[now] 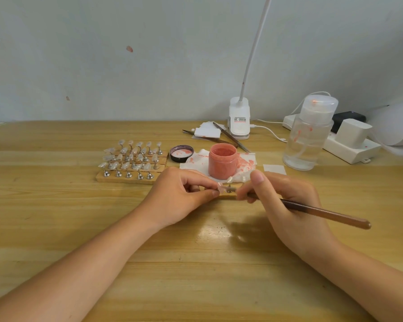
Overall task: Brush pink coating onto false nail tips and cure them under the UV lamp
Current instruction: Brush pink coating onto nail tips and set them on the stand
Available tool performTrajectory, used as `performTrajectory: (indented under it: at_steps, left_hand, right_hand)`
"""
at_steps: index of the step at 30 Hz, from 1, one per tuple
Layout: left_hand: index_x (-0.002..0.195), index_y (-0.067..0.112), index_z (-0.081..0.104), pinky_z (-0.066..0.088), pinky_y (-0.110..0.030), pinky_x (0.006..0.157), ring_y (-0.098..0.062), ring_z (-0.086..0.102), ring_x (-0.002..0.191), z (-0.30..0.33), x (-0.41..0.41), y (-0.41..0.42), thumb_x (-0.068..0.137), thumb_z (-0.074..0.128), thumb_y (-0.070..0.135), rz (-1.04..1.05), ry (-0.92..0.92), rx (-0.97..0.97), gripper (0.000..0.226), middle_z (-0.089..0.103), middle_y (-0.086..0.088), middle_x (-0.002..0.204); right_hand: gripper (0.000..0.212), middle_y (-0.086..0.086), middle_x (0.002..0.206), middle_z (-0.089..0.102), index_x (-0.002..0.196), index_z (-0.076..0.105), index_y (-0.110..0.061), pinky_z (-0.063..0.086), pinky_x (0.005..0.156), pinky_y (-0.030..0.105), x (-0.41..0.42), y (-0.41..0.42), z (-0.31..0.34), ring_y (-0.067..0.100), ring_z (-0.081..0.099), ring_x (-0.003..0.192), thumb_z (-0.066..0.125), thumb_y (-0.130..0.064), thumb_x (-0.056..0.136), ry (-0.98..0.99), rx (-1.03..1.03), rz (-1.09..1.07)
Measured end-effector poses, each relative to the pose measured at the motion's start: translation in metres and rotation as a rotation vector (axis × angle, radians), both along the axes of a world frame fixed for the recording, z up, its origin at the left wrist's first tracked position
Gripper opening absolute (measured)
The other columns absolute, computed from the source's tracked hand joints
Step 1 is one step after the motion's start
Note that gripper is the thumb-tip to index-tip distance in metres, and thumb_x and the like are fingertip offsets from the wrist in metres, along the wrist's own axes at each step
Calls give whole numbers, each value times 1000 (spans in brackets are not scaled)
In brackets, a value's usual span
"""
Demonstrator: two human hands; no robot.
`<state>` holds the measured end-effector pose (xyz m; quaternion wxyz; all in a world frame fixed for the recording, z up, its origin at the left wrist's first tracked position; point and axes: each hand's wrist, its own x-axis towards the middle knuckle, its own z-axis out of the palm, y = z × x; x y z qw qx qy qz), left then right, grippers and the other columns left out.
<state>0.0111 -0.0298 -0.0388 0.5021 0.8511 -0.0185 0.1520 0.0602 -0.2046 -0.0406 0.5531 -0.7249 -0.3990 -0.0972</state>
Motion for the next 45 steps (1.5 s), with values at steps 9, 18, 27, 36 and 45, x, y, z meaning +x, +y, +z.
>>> performTrajectory:
  at_steps: [9, 18, 27, 36, 45]
  left_hand:
    - [75, 28, 71, 30, -25, 56, -21, 37, 60, 0, 0, 0, 75, 71, 8, -2, -1, 0, 20, 63, -30, 81]
    - [75, 28, 71, 30, -24, 56, -18, 37, 58, 0, 0, 0, 74, 72, 8, -3, -9, 4, 20, 62, -29, 79]
    - [73, 28, 71, 32, -21, 54, -14, 38, 57, 0, 0, -1, 74, 71, 4, -4, -16, -3, 23, 66, -22, 78]
    - [70, 17, 73, 38, -15, 57, -12, 44, 60, 0, -2, -1, 69, 73, 3, -13, -58, -107, 14, 66, 10, 76]
    - [63, 22, 70, 44, -39, 63, -30, 50, 62, 3, -3, -5, 56, 71, 35, 49, -84, -156, 15, 67, -20, 76]
  right_hand:
    - [41, -6, 66, 66, 68, 69, -20, 48, 59, 30, 0, 0, 1, 9, 62, 64, 42, -44, 87, -28, -38, -13]
    - [43, -7, 68, 66, 68, 69, -19, 48, 58, 29, 1, 1, 1, 8, 61, 63, 41, -47, 86, -12, -64, -17]
    - [44, -7, 66, 67, 66, 69, -20, 48, 57, 23, 1, 1, 0, 5, 61, 62, 40, -48, 85, 29, -45, 6]
    - [32, 1, 70, 68, 72, 67, -17, 49, 57, 29, 0, -3, 4, 9, 59, 61, 48, -39, 85, 59, 158, -13]
    - [38, 5, 69, 66, 72, 66, -17, 47, 59, 28, 0, -1, 0, 11, 59, 62, 40, -39, 90, 22, 89, -13]
